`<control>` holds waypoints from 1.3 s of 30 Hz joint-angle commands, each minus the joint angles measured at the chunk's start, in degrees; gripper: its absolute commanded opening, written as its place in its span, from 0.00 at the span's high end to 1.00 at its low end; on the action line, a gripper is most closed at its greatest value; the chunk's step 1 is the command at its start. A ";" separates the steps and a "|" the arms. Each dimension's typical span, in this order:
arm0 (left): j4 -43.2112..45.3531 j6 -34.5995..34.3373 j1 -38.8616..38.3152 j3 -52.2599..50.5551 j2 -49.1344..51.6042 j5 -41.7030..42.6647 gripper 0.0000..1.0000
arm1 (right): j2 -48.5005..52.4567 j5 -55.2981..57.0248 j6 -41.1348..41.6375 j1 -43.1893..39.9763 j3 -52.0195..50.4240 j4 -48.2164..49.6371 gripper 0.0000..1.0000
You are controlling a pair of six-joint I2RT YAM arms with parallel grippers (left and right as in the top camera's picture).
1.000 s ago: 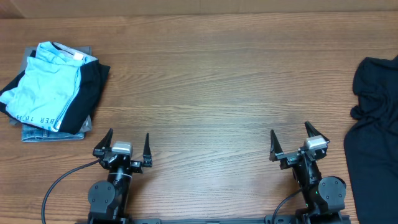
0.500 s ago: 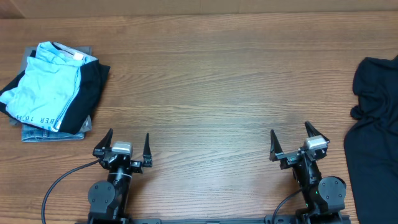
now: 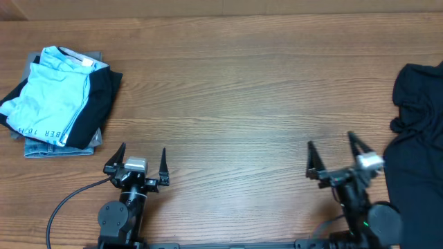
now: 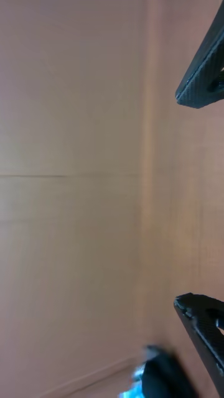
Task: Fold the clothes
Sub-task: 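Reach the right gripper to the black T-shirt at the right edge and grasp it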
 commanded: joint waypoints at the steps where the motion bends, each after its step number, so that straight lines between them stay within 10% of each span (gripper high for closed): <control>1: -0.02 1.11 0.31 -0.24 -0.52 -0.72 0.00 | 8.96 2.67 2.60 -0.20 18.71 -3.89 0.00; 20: -0.02 1.11 0.31 -0.24 -0.52 -0.74 0.00 | 93.72 9.77 2.08 -11.58 122.44 -88.59 0.00; 39: -0.02 1.11 0.31 -0.24 -0.52 -0.74 0.00 | 120.43 4.22 3.61 -37.92 125.70 -87.56 0.00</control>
